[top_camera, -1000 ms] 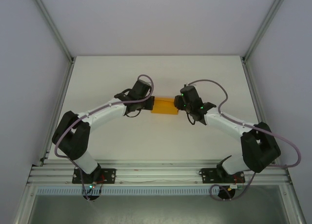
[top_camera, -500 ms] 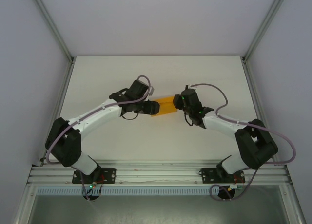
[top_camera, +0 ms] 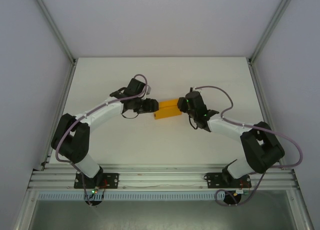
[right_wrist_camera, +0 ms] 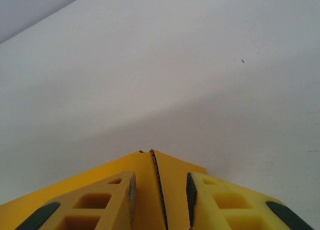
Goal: Assemble paper box
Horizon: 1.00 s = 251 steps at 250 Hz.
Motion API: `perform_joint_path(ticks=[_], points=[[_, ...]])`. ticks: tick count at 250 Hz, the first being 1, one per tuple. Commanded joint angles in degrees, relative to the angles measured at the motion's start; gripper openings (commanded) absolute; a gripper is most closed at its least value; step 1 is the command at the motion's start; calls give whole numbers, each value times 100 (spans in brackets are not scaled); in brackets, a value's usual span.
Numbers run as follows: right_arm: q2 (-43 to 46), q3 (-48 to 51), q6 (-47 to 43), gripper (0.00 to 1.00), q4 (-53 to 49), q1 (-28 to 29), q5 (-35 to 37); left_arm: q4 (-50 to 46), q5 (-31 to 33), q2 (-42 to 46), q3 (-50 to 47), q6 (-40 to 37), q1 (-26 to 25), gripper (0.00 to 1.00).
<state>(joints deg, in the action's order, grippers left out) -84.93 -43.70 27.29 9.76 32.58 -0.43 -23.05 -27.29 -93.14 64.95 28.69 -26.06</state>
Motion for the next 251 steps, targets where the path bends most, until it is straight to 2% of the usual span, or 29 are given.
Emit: perform_joint_path(ticks=[1,59,94,132,153,182,227,251], points=[[-335,367,5,31,-1209,13,-1,166,80,-183,-306,160,101,52],[-425,541,-100,28,-879,3,-218,792,-273,-419,-1019,612,298,34],[-429,739,-214,27,-427,4,-465,1155,-427,-427,-1431,793,388,32],[-455,783,-256,24,-357,-2,-537,1843,-969,-428,-1871,1049,587,11],[-420,861,-264,22,-219,-1,-573,2315,-1287,-412,-2107,1266,670,9],[-401,945,-244,14,-103,-9,-586,2848,-1624,-484,-2336,1594,743,0],[-411,1015,-173,4,20,-34,-719,3117,-1920,-509,-2416,1793,768,0],[-345,949,-189,3,64,-32,-785,3148,-2045,-451,-2354,1860,765,0]])
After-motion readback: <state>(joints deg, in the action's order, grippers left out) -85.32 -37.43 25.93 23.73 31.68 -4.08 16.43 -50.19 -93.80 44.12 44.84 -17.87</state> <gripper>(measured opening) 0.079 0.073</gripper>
